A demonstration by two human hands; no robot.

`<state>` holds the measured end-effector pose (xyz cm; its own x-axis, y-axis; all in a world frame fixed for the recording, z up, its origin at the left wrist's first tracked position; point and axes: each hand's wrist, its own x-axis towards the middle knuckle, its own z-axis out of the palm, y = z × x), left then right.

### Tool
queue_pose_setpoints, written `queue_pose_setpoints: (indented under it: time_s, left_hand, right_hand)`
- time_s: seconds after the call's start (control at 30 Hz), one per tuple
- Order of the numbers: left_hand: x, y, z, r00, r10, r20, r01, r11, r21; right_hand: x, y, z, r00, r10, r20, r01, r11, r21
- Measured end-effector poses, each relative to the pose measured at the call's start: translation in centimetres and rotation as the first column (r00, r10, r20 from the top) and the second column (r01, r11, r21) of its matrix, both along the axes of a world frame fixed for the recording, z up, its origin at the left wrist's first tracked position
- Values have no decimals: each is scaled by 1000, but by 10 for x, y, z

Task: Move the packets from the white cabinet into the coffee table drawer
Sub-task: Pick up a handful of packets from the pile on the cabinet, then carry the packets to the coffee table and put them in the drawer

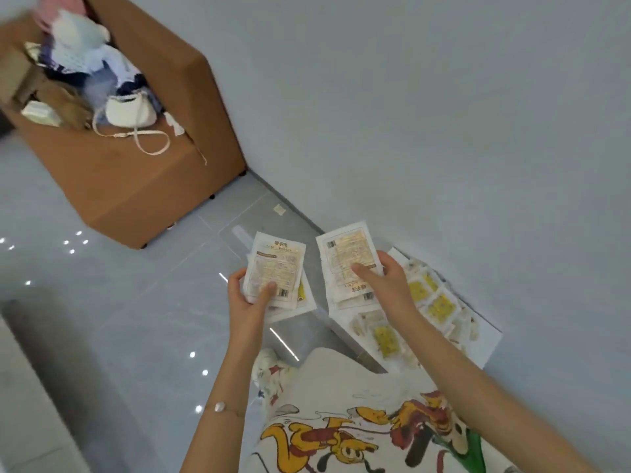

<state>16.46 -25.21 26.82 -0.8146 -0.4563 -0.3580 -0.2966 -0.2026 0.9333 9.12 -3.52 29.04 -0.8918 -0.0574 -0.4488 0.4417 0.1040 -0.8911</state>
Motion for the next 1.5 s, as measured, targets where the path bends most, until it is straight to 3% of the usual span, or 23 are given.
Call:
queue_pose_setpoints:
  time_s: [0.33,0.67,0.93,1.2,1.5]
  left_hand:
    - [60,-222,-1,926,378,-13,-378,926,19]
    - [104,-406,2,728,685,5,-684,726,65]
    - [125,-508,-25,494,865,83,-868,485,106]
    - [108,-598,-6,219,971,93,-974,213,76]
    - [139,-658,-20,-192,968,159,-961,-218,171]
  right_hand:
    - [-23,-246,-2,935,355,-17,-353,933,69]
    - [-30,-481,3,805,593,-20,-592,805,38]
    - [-58,-648,-20,636,771,-26,-771,636,27]
    - [-79,-813,-9,327,944,-32,-944,328,27]
    - [-38,-975,-11,25,1000,9,-999,25,26]
